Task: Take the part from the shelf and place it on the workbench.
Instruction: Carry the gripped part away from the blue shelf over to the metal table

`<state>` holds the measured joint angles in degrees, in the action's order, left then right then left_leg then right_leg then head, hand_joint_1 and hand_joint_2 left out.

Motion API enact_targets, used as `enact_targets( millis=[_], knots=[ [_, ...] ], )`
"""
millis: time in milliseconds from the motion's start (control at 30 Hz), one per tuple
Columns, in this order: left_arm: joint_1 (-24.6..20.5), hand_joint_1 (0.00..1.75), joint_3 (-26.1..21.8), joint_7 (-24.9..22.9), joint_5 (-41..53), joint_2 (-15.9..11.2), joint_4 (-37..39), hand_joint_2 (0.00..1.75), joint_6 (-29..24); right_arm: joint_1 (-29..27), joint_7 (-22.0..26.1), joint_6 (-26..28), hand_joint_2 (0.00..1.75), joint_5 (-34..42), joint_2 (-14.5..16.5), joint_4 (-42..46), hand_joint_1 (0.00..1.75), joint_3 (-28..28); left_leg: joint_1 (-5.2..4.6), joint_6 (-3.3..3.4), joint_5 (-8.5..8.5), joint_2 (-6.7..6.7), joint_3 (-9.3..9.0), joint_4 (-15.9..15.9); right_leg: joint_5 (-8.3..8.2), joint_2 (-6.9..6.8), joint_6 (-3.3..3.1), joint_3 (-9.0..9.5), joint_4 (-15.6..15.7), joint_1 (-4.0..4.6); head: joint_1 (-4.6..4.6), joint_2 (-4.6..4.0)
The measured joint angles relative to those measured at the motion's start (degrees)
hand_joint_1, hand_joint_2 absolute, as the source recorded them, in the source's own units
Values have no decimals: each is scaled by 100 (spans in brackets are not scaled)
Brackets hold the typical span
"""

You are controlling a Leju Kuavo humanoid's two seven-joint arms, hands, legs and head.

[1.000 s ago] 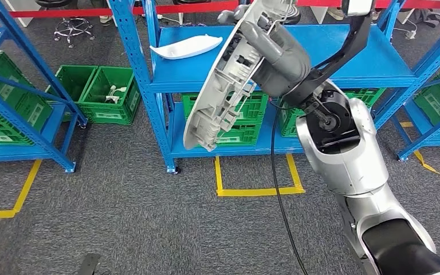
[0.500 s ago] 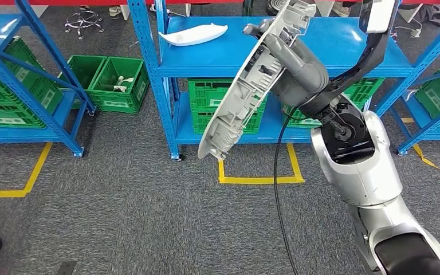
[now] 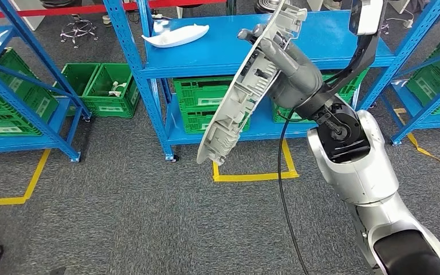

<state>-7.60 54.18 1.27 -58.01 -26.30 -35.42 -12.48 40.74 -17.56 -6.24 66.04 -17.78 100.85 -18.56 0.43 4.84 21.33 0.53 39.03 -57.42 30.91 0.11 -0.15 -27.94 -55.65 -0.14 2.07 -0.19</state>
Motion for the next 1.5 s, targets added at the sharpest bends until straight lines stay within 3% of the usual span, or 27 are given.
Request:
enact_targets(
  millis=[67,233,300,367,500,600,633,700,733,767,800,833,900,967,1033,1100,1167,1233,1300,1367,1400,1433,1500],
  knots=[
    [-2,0,93,35,-53,-44,-96,175,1,-6,1,-19,175,-6,1,-9,175,-1,8,-114,22,-1,-3,4,19,-4,-1,1,0,2,0,0],
    [-3,0,280,117,-144,-77,-330,175,-109,-17,25,-16,175,-146,19,-1,175,-13,37,-505,85,-4,-15,31,66,-10,15,3,-4,1,-3,1],
    [-3,0,351,115,-146,-78,-417,175,-167,-8,48,-31,175,-219,45,1,175,-35,40,-563,101,-6,-14,32,73,-10,26,7,3,-2,-7,1],
    [-5,0,408,98,-139,-79,-496,175,-221,5,57,-30,175,-246,72,2,175,-65,32,-570,121,-9,-9,19,75,-10,37,15,26,-16,-9,1],
    [-12,0,540,105,-63,-134,-594,175,-184,19,60,-61,175,-287,107,-4,175,-125,0,-463,205,-22,-6,-33,101,-21,116,69,81,-49,-2,1],
    [-24,0,611,245,-26,-227,-597,175,-57,49,59,-131,175,-306,115,-7,175,-125,37,-420,203,-26,-132,99,187,-38,175,110,45,-38,-21,1],
    [-35,0,628,277,-18,-252,-595,175,-25,67,58,-157,175,-313,117,-8,175,-124,56,-411,198,-27,-188,153,300,-34,194,28,-150,-38,-46,1],
    [-58,0,661,313,-10,-282,-591,175,15,89,52,-198,175,-325,124,-21,175,-127,68,-395,214,-40,-237,180,630,-21,237,-392,-910,-53,-104,1],
    [-63,0,674,321,-10,-291,-590,175,25,87,49,-208,175,-332,129,-32,175,-130,68,-395,228,-54,-244,177,737,-17,261,-632,-1280,-61,-125,1],
    [-64,0,687,331,-11,-296,-590,175,29,80,44,-212,175,-339,133,-45,175,-132,70,-402,241,-75,-250,171,740,-15,282,-814,-1502,-72,-140,1],
    [-63,0,698,342,-13,-299,-590,175,16,75,39,-207,175,-345,136,-57,175,-132,77,-418,257,-103,-258,162,615,-14,296,-891,-1504,-84,-155,1],
    [-63,0,706,350,-12,-302,-596,175,-19,75,28,-192,175,-351,138,-63,175,-133,87,-441,277,-134,-270,146,376,-4,307,-858,-1280,-98,-173,1],
    [-65,0,716,353,-12,-314,-625,175,-142,76,4,-139,175,-357,146,-69,175,-138,101,-505,327,-202,-275,96,-127,134,321,-628,-555,-133,-225,1],
    [-66,0,728,320,-22,-346,-689,175,-272,64,-20,-84,175,-358,168,-74,175,-148,104,-574,346,-262,-232,49,-299,269,281,-482,-136,-147,-261,1],
    [-52,0,744,249,-49,-387,-770,175,-362,45,-49,-52,175,-355,187,-80,175,-168,108,-637,326,-330,-199,46,-261,236,191,-472,-119,-137,-261,1],
    [-36,0,757,109,-95,-435,-862,175,-409,43,-66,-42,175,-358,217,-81,175,-197,105,-688,386,-271,-161,-21,-263,140,99,-445,-107,-143,-238,1],
    [-38,0,767,-69,-171,-476,-948,175,-432,57,-65,-52,175,-373,272,-85,175,-222,101,-717,637,-96,60,-468,-263,34,17,-404,-77,-134,-167,1],
    [-36,0,779,-217,-251,-484,-1013,175,-446,65,-60,-77,175,-402,337,-107,175,-251,104,-726,933,-21,446,-1205,-237,-66,-34,-381,-79,-99,-100,1],
    [-25,0,800,-261,-318,-460,-1055,175,-450,71,-55,-97,175,-422,401,-144,175,-286,102,-714,945,-19,648,-1532,-200,-165,-53,-354,-88,-62,-75,1],
    [-22,0,823,-215,-352,-427,-1069,175,-440,95,-54,-106,175,-440,451,-173,175,-325,87,-666,594,41,420,-1061,-143,-259,-42,-296,-99,-33,-66,1],
    [-24,0,833,-176,-354,-415,-1069,175,-403,115,-55,-115,175,-449,463,-182,175,-344,56,-633,444,160,232,-715,-109,-301,-25,-262,-101,-20,-63,1],
    [-27,0,841,-113,-353,-405,-1065,175,-332,143,-58,-130,175,-453,471,-190,175,-363,16,-598,349,275,62,-403,-76,-339,2,-238,-111,-1,-56,1],
    [-41,0,852,53,-352,-380,-1030,175,-134,197,-84,-150,175,-442,470,-210,175,-396,-55,-540,369,409,-67,-162,-31,-425,65,-214,-116,30,-55,1]
  ],
)
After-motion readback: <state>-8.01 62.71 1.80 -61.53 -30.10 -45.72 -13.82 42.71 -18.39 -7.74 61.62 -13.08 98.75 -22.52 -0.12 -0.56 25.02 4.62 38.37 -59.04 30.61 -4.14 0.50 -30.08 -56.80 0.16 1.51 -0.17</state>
